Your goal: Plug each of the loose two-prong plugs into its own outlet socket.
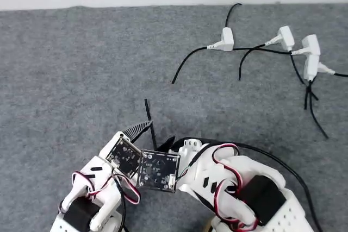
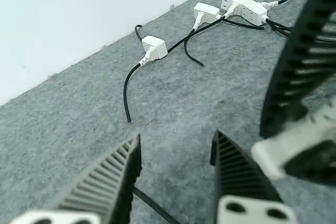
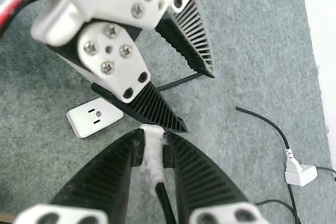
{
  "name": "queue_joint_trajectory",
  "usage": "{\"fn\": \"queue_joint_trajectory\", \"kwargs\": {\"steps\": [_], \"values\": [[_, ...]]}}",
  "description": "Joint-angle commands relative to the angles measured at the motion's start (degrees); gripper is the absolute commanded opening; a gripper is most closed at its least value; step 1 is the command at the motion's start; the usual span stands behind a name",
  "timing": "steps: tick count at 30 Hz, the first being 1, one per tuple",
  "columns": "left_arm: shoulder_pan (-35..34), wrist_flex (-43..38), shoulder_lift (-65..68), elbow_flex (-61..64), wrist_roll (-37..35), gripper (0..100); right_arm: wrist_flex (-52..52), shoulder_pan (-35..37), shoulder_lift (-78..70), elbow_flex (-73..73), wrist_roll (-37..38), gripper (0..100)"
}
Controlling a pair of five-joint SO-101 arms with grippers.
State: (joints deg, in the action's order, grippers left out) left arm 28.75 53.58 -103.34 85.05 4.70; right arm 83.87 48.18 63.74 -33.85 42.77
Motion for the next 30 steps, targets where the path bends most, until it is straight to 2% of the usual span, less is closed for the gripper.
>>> {"fn": "queue_joint_trajectory", "kwargs": {"steps": [1,9,16,25,30], "values": [[-2.2,-2.5,-0.5,-0.4,0.7,23,0.1,0.1,0.7,2.9,0.4,0.9],[-17.3,-9.0,-0.5,0.0,0.0,23,-0.4,0.0,0.0,0.7,0.7,0.9],[-30.9,-12.8,-0.5,0.1,-6.5,23,-1.5,0.0,-4.4,0.6,2.8,0.9],[-38.4,-12.9,-0.5,0.5,-6.6,23,-2.8,1.2,-24.0,1.0,8.0,0.9],[-41.8,-12.7,-0.5,-2.1,-5.3,23,-0.9,4.6,-29.1,2.8,14.5,0.9]]}}
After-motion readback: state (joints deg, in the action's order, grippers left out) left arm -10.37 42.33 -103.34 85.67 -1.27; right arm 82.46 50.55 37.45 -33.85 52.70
